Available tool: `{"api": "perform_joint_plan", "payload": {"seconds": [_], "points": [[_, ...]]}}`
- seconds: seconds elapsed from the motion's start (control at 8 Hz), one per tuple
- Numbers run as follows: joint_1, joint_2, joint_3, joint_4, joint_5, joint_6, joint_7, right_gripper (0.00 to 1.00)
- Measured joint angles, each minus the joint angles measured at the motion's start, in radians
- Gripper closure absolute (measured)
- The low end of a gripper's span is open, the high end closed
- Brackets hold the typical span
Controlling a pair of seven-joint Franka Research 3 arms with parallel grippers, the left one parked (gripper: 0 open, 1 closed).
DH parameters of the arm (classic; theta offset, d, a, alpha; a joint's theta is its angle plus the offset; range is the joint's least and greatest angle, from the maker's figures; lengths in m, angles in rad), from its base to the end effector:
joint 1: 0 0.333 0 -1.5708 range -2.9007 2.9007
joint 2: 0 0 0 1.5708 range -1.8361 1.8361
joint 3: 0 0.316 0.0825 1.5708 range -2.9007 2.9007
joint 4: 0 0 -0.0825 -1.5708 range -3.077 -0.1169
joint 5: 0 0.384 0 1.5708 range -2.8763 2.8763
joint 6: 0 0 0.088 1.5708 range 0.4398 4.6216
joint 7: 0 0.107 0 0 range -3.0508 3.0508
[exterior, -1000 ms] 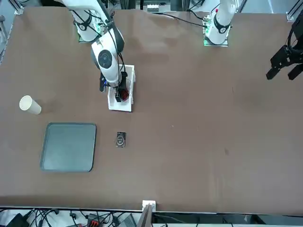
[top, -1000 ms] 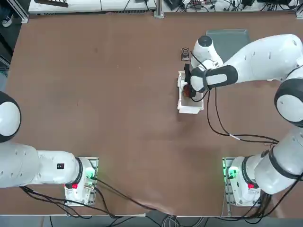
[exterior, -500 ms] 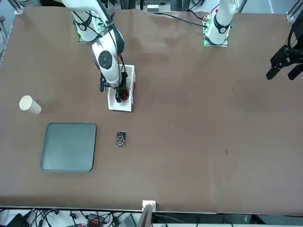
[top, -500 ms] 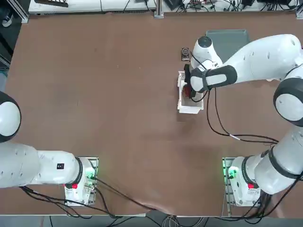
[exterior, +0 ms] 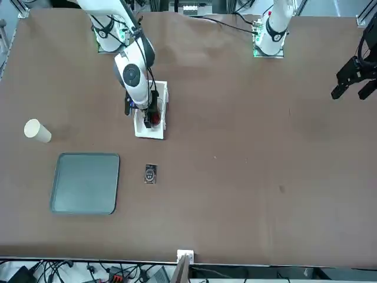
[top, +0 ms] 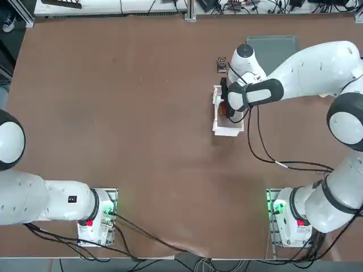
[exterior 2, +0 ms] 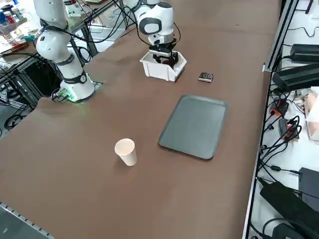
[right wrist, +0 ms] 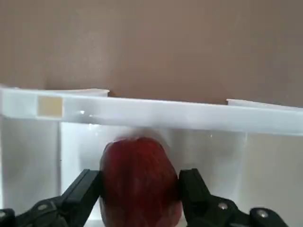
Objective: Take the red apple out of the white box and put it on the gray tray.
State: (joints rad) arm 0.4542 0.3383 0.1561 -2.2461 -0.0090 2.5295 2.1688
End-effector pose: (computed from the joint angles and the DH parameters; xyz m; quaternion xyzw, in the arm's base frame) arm 0.4402 0.3099 0.2120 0.7111 -0.7023 -0.0276 0.0207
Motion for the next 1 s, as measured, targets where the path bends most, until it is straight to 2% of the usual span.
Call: {"api": "perform_joint_plan", "payload": {"seconds": [0.75, 1.0], "points": [[0.000, 0.007, -0.001, 0.003, -0.001, 0.006, 0.000, 0.05], [0.000, 0.005, -0.001, 0.003, -0.001, 0.008, 0.000, 0.11]]}}
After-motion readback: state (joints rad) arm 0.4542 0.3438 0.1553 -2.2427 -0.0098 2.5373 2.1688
